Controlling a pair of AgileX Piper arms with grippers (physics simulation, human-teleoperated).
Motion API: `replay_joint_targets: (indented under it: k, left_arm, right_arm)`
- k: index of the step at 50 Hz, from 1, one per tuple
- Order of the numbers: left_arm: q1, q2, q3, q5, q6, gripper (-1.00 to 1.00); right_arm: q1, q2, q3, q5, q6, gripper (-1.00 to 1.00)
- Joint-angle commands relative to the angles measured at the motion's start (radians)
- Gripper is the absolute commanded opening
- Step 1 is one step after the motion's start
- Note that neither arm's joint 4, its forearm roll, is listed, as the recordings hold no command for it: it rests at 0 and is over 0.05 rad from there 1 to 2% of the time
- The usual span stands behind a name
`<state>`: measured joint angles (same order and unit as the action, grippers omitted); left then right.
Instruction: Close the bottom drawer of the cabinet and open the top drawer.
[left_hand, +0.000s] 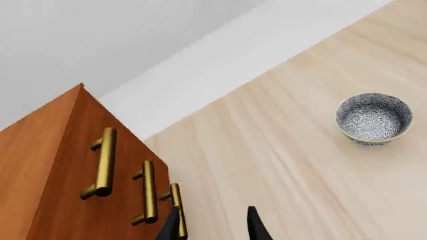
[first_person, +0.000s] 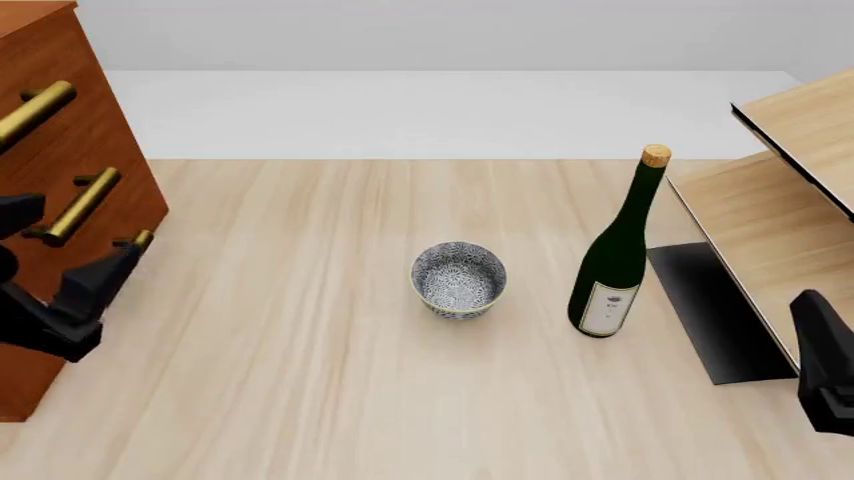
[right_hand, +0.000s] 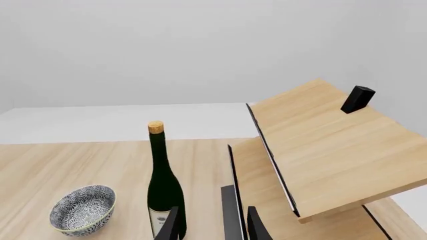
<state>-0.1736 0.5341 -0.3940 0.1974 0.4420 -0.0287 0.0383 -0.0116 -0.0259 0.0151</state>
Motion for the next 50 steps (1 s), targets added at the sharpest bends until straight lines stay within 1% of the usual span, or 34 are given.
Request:
replay_joint_targets:
  k: [1, 3, 4, 6, 7, 8, 10, 11, 12, 13, 15, 16, 17, 18, 21, 22, 23, 25, 26, 29, 30, 31, 34, 36, 37, 40, 43, 44, 46, 48, 50]
  left_arm:
    - [-0.094, -0.008, -0.051, -0.026, 0.218, 1.00]
    - [-0.097, -0.018, -0.038, -0.048, 0.267, 1.00]
    - [-0.099, -0.020, -0.026, -0.070, 0.310, 1.00]
    - [-0.099, -0.018, -0.029, -0.077, 0.333, 1.00]
    - [-0.095, -0.025, -0.025, -0.089, 0.367, 1.00]
    - [-0.095, -0.023, -0.027, -0.093, 0.380, 1.00]
    - [-0.095, -0.020, -0.028, -0.109, 0.429, 1.00]
    - [-0.107, -0.017, -0.014, -0.134, 0.481, 1.00]
    - [-0.097, -0.023, -0.021, -0.126, 0.477, 1.00]
    - [-0.095, -0.025, -0.023, -0.126, 0.488, 1.00]
    - [-0.103, -0.025, -0.019, -0.140, 0.530, 1.00]
    - [-0.098, -0.027, -0.029, -0.130, 0.526, 1.00]
    - [-0.104, -0.030, -0.018, -0.146, 0.563, 1.00]
    - [-0.097, -0.035, -0.022, -0.142, 0.566, 1.00]
    - [-0.078, -0.042, -0.004, -0.178, 0.629, 1.00]
    - [-0.076, -0.042, -0.006, -0.177, 0.628, 1.00]
    - [-0.079, -0.033, -0.003, -0.187, 0.652, 1.00]
    - [-0.072, -0.038, 0.000, -0.201, 0.673, 1.00]
    - [-0.070, -0.033, 0.009, -0.210, 0.700, 1.00]
    - [-0.068, -0.014, 0.001, -0.226, 0.726, 1.00]
    - [-0.066, -0.006, -0.006, -0.226, 0.721, 1.00]
    - [-0.060, 0.011, 0.004, -0.255, 0.751, 1.00]
    - [-0.053, 0.050, -0.007, -0.283, 0.767, 1.00]
    - [-0.048, 0.064, 0.007, -0.315, 0.799, 1.00]
    - [-0.031, 0.075, 0.003, -0.334, 0.817, 1.00]
    - [-0.032, 0.091, -0.019, -0.327, 0.816, 1.00]
    - [-0.023, 0.115, -0.002, -0.362, 0.867, 1.00]
    - [-0.018, 0.119, -0.004, -0.363, 0.872, 1.00]
    - [0.019, 0.123, -0.007, -0.349, 0.893, 1.00]
    - [0.043, 0.119, -0.035, -0.317, 0.876, 1.00]
    - [0.062, 0.120, -0.030, -0.317, 0.910, 1.00]
  right_arm:
    - [-0.001, 0.005, 0.000, -0.005, 0.000, 1.00]
    - [-0.001, 0.008, 0.000, -0.008, -0.001, 1.00]
    - [-0.001, 0.010, 0.000, -0.010, 0.000, 1.00]
    - [-0.001, 0.012, 0.000, -0.012, 0.000, 1.00]
    - [0.000, 0.013, 0.000, -0.013, -0.001, 1.00]
    - [0.000, 0.013, 0.000, -0.013, -0.001, 1.00]
    - [0.001, 0.007, -0.001, -0.007, -0.001, 1.00]
    - [0.001, 0.003, 0.000, -0.002, -0.001, 1.00]
    - [0.001, 0.001, -0.001, 0.000, -0.001, 1.00]
    - [0.001, -0.001, -0.001, 0.002, 0.000, 1.00]
    - [0.000, -0.005, -0.001, 0.006, -0.002, 1.00]
    - [0.000, -0.006, -0.001, 0.007, -0.002, 1.00]
    - [0.000, -0.008, -0.001, 0.009, -0.002, 1.00]
    - [0.000, -0.010, -0.001, 0.011, -0.002, 1.00]
    - [0.001, -0.013, -0.001, 0.015, -0.002, 1.00]
    - [0.001, -0.014, -0.002, 0.016, -0.002, 1.00]
    - [0.001, -0.016, -0.002, 0.018, -0.002, 1.00]
    - [0.002, -0.015, -0.002, 0.017, -0.002, 1.00]
    - [0.003, -0.015, -0.002, 0.017, -0.003, 1.00]
    - [0.003, -0.014, -0.002, 0.017, -0.003, 1.00]
    - [0.003, -0.013, -0.002, 0.016, -0.002, 1.00]
    - [0.003, -0.014, -0.003, 0.016, -0.002, 1.00]
    - [0.004, -0.014, -0.003, 0.017, -0.002, 1.00]
    - [0.004, -0.013, -0.003, 0.016, -0.002, 1.00]
    - [0.004, -0.013, -0.003, 0.016, -0.002, 1.00]
    - [0.004, -0.010, -0.002, 0.013, -0.002, 1.00]
    - [0.003, -0.007, -0.002, 0.010, -0.001, 1.00]
    - [0.003, -0.006, -0.002, 0.008, 0.000, 1.00]
    - [0.002, -0.002, -0.002, 0.004, 0.000, 1.00]
    - [0.002, 0.000, -0.001, 0.002, 0.000, 1.00]
    - [0.002, 0.000, -0.001, 0.002, 0.000, 1.00]
